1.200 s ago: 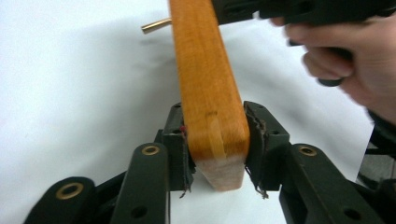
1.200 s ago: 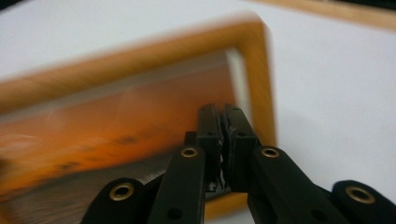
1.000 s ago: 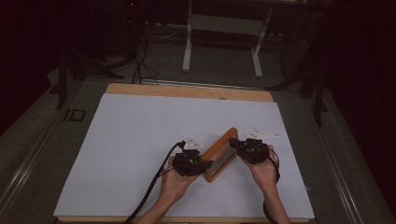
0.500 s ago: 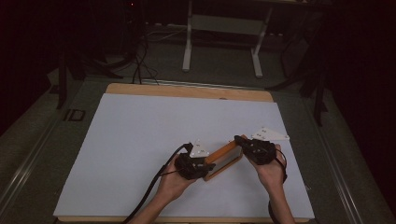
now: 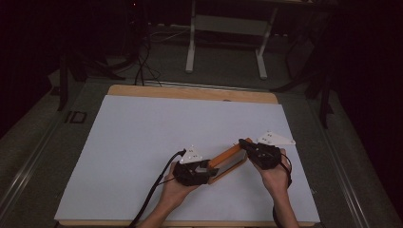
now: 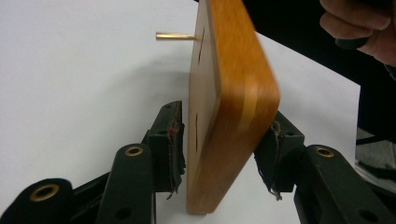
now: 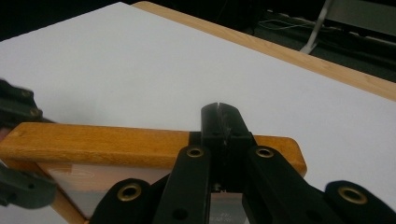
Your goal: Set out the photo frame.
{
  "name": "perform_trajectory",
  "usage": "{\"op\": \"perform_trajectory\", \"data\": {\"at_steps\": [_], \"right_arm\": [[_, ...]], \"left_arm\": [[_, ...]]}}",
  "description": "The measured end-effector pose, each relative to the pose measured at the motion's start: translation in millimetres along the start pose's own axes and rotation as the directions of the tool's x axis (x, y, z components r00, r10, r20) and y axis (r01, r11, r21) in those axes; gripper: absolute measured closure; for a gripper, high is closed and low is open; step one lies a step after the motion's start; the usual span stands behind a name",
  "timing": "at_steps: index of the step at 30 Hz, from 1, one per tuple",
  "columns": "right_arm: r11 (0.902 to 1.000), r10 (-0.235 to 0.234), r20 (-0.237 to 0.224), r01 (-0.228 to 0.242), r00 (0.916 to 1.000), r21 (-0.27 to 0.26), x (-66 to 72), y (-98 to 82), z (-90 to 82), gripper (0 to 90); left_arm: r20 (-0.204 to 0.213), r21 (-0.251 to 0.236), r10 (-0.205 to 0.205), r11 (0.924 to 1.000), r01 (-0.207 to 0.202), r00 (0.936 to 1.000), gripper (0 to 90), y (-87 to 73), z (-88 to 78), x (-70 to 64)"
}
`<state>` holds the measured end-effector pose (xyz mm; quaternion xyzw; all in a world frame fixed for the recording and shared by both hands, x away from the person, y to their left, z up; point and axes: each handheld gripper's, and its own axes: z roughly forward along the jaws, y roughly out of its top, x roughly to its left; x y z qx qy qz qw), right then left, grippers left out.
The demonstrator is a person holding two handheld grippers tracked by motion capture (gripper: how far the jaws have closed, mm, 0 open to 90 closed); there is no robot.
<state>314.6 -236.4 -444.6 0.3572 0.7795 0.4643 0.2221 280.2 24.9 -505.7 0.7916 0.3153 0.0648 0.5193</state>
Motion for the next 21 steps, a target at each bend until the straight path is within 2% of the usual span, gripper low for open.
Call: {"op": "perform_trajectory", "data": {"at_steps": [2, 6, 9, 11, 13, 16, 21], "right_arm": [[1.0, 0.003, -0.002, -0.003, 1.0, -0.003, -0.1, -0.2, 0.2, 90.0], [1.0, 0.005, -0.003, -0.005, 1.0, -0.005, -0.2, -0.3, 0.4, 90.0], [1.0, 0.006, -0.003, -0.006, 1.0, -0.007, -0.3, -0.4, 0.4, 90.0], [0.9999, 0.004, -0.002, -0.004, 1.0, -0.009, -0.2, -0.8, 0.6, 90.0], [1.0, 0.002, -0.003, -0.002, 1.0, -0.009, -0.7, -0.5, 0.9, 90.0], [1.0, -0.002, -0.001, 0.002, 1.0, -0.003, -1.1, 1.0, 1.4, 90.0], [0.9999, -0.008, -0.006, 0.008, 1.0, -0.013, -0.9, 1.1, -1.0, 90.0]], "left_arm": [[0.001, 0.003, -0.008, 1.0, 0.008, 1.0, 55.6, -6.4, 4.0, -0.7], [0.006, 0.043, 0.007, 0.999, -0.007, 1.0, 58.1, -14.8, 14.8, -1.7], [-0.026, 0.048, 0.033, 0.9983, -0.031, 0.9991, 63.7, -17.3, 20.4, -3.5], [-0.024, 0.042, 0.042, 0.9983, -0.041, 0.9988, 66.3, -17.3, 20.5, -3.3], [-0.043, 0.051, 0.081, 0.9956, -0.079, 0.9958, 68.2, -17.0, 19.4, -4.5], [-0.033, 0.062, 0.074, 0.9955, -0.072, 0.9967, 69.0, -15.0, 18.2, -2.8], [-0.027, 0.071, 0.096, 0.993, -0.094, 0.995, 69.1, -11.2, 9.4, -0.4]]}}
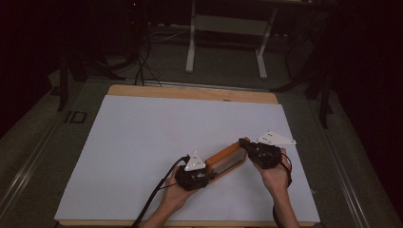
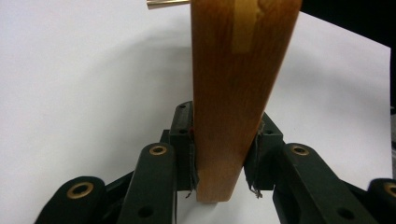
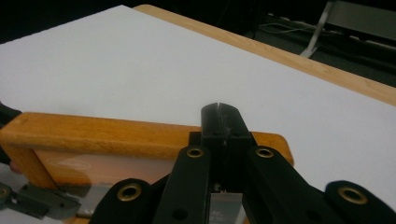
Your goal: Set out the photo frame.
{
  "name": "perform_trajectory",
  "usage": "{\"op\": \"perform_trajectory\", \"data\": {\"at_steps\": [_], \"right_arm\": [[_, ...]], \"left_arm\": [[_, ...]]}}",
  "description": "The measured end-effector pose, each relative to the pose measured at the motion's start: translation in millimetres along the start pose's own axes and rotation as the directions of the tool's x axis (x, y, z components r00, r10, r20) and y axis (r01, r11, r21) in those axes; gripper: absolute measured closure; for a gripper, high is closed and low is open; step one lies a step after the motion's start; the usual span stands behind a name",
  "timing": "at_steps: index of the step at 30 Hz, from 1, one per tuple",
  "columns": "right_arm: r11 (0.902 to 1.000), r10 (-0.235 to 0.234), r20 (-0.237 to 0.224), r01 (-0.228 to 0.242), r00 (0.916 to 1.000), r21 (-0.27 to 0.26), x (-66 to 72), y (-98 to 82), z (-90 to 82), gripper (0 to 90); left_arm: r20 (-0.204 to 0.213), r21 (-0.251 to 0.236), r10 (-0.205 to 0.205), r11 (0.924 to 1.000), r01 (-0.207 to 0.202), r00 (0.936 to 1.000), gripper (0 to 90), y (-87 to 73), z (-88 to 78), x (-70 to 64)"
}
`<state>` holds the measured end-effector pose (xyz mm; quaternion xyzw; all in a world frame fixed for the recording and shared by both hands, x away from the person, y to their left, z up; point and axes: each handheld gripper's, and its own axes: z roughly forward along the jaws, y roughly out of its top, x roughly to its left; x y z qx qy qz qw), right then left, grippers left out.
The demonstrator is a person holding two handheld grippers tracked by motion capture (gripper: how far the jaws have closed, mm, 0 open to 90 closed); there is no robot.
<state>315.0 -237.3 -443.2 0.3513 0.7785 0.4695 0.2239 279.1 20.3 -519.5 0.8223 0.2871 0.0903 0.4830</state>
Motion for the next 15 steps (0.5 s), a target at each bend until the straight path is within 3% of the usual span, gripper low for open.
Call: {"op": "perform_trajectory", "data": {"at_steps": [5, 11, 15], "right_arm": [[0.9999, -0.008, -0.009, 0.008, 0.9999, -0.015, 0.0, 1.3, -4.0, 90.0], [0.9995, 0.004, -0.029, -0.005, 0.9996, -0.03, -2.2, 4.5, -9.2, 86.4], [0.9998, -0.004, -0.055, 0.003, 0.9985, -0.021, -3.1, 5.2, -10.5, 79.0]], "left_arm": [[0.018, -0.004, 0.016, 0.9999, -0.016, 0.9997, 69.2, 9.8, -16.8, 5.4], [0.058, -0.039, 0.0, 0.9992, 0.003, 0.9983, 69.2, 24.9, -40.9, 17.5], [0.063, -0.042, 0.016, 0.999, -0.013, 0.9979, 69.3, 37.6, -56.2, 22.7]]}}
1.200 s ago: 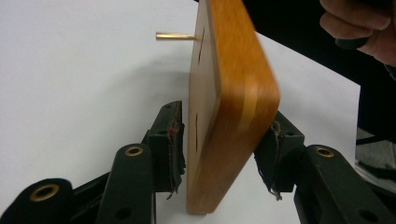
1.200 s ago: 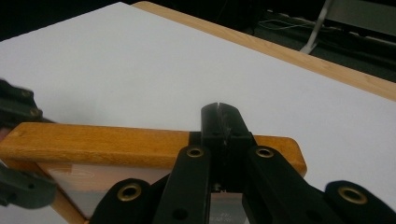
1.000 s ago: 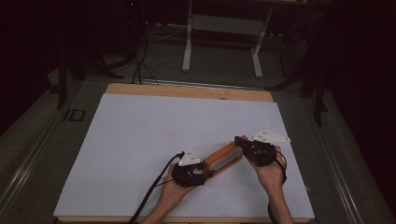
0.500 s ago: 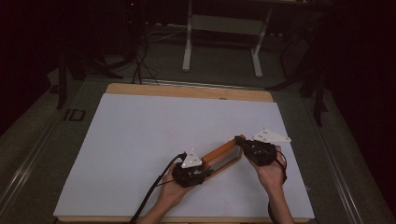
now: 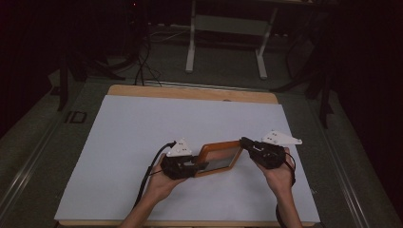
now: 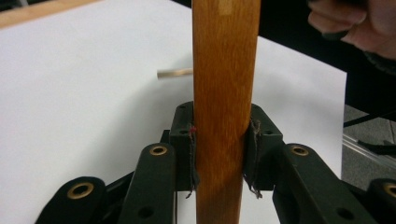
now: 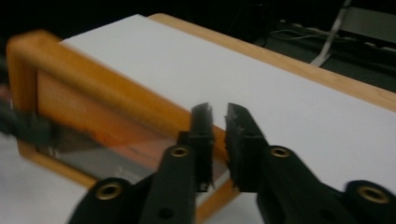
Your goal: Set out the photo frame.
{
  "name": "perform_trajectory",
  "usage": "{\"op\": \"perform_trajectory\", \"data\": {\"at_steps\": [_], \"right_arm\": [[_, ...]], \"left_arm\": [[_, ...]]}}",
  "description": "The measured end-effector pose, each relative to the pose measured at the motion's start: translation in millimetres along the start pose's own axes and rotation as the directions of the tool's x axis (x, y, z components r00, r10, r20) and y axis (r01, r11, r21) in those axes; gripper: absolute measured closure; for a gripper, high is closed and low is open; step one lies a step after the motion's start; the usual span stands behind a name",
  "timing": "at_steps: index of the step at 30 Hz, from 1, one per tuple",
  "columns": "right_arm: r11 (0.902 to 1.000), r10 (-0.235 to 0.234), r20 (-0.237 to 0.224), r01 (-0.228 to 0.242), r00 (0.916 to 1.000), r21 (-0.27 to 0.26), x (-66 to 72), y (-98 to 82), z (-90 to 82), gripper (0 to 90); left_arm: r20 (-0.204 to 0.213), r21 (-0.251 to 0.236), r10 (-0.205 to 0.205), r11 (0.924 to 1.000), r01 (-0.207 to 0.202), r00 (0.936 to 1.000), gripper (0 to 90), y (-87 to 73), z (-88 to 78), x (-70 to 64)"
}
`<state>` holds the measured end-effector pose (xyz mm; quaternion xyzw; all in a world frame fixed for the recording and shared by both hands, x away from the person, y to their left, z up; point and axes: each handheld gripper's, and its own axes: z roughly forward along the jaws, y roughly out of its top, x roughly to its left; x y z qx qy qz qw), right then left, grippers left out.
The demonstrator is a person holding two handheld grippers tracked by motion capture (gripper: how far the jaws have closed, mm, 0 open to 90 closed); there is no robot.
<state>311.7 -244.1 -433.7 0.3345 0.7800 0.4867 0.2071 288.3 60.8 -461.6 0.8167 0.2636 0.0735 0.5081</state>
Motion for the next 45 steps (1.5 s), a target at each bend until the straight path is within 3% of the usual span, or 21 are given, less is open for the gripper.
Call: {"op": "perform_trajectory", "data": {"at_steps": [9, 14, 20, 32, 40, 45], "right_arm": [[0.9975, -0.055, -0.06, 0.057, 0.9967, 0.041, 5.7, -0.5, 3.9, 66.7], [0.9933, -0.087, -0.085, 0.093, 0.9926, 0.068, 10.1, -0.7, 6.9, 61.2], [0.9921, -0.092, -0.121, 0.101, 0.9884, 0.074, 11.2, -3.1, 8.7, 56.4], [0.9849, -0.132, -0.2, 0.151, 0.9709, 0.084, 21.9, -3.8, 26.5, 44.3], [0.9828, -0.128, -0.222, 0.154, 0.9666, 0.103, 21.8, -3.0, 36.1, 42.7], [0.9862, -0.112, -0.272, 0.141, 0.9558, 0.087, 18.5, -2.7, 38.7, 40.1]], "left_arm": [[0.06, 0.047, 0.067, 0.9965, -0.07, 0.996, 69.3, 37.7, -14.5, 7.9], [0.048, 0.057, 0.105, 0.9926, -0.107, 0.9934, 69.2, 51.1, -18.5, 9.5], [0.07, 0.064, 0.112, 0.9911, -0.117, 0.9912, 69.1, 51.8, -20.5, 14.4], [0.099, 0.056, 0.118, 0.9907, -0.124, 0.9881, 68.8, 50.9, -20.5, 19.5], [0.153, 0.069, 0.162, 0.9824, -0.174, 0.9749, 68.6, 53.6, -19.6, 23.1], [0.182, 0.07, 0.178, 0.9787, -0.193, 0.9672, 68.3, 55.3, -16.9, 24.8]]}}
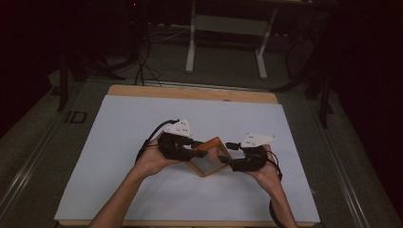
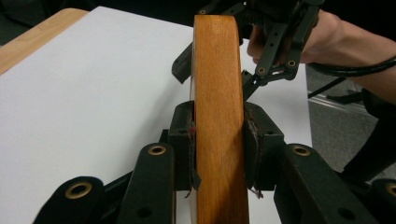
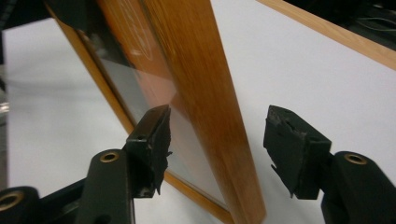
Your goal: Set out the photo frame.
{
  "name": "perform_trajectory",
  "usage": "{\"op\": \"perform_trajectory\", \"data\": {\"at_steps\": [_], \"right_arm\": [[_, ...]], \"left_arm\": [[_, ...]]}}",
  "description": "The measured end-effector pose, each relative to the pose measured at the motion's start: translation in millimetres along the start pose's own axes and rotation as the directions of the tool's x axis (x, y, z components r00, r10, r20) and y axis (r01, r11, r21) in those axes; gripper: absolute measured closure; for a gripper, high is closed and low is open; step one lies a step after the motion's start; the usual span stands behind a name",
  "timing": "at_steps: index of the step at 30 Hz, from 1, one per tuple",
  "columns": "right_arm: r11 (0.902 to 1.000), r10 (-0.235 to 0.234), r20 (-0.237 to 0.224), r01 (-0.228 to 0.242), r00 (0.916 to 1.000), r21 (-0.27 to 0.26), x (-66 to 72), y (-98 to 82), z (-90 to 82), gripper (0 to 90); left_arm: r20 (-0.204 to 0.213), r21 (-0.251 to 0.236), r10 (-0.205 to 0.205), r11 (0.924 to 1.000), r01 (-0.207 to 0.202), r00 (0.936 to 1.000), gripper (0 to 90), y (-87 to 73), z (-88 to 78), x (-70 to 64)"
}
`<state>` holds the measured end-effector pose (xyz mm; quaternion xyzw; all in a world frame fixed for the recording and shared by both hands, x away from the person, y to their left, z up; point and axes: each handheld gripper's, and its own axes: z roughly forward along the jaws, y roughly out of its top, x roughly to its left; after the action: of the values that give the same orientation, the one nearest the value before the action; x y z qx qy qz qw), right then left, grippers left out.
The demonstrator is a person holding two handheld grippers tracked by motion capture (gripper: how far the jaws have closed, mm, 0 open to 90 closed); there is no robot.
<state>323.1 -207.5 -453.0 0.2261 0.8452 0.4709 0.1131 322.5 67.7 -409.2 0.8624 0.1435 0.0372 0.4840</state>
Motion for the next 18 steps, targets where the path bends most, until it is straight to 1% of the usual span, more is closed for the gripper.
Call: {"op": "perform_trajectory", "data": {"at_steps": [4, 8, 10, 11, 14, 15, 18], "right_arm": [[1.0, -0.007, -0.036, 0.007, 0.9993, -0.004, -1.7, 0.8, 2.2, 38.6], [0.9999, -0.015, -0.062, 0.015, 0.998, 0.005, -0.8, 1.3, 4.0, 42.8], [0.9994, -0.031, -0.052, 0.032, 0.9981, 0.009, 1.1, 0.6, 4.7, 44.5], [0.9994, -0.032, -0.046, 0.033, 0.9984, 0.011, 1.7, 0.2, 3.8, 47.2], [0.9994, -0.033, -0.052, 0.034, 0.9981, 0.009, 1.5, -1.5, 0.0, 53.7], [0.9993, -0.035, -0.052, 0.036, 0.9981, 0.012, 2.0, -2.3, -1.9, 56.3], [0.9985, -0.051, -0.043, 0.052, 0.9977, 0.014, 3.9, -4.3, -4.6, 59.2]], "left_arm": [[0.021, -0.003, 0.011, 0.9999, -0.011, 0.9997, 67.9, 0.9, 2.2, 0.9], [0.018, -0.006, 0.008, 0.9999, -0.008, 0.9998, 67.5, 1.6, 4.0, 2.8], [0.01, -0.006, 0.005, 1.0, -0.005, 0.9999, 66.9, 1.3, 4.4, 4.6], [0.003, -0.003, 0.002, 1.0, -0.002, 1.0, 66.2, 1.0, 4.6, 5.3], [-0.021, 0.009, -0.01, 0.9999, 0.01, 0.9997, 63.6, -0.8, 5.6, 7.1], [-0.021, 0.008, -0.015, 0.9999, 0.015, 0.9997, 62.8, -1.4, 6.0, 7.5], [-0.03, 0.002, -0.034, 0.9994, 0.034, 0.999, 61.0, -3.4, 7.1, 9.5]]}}
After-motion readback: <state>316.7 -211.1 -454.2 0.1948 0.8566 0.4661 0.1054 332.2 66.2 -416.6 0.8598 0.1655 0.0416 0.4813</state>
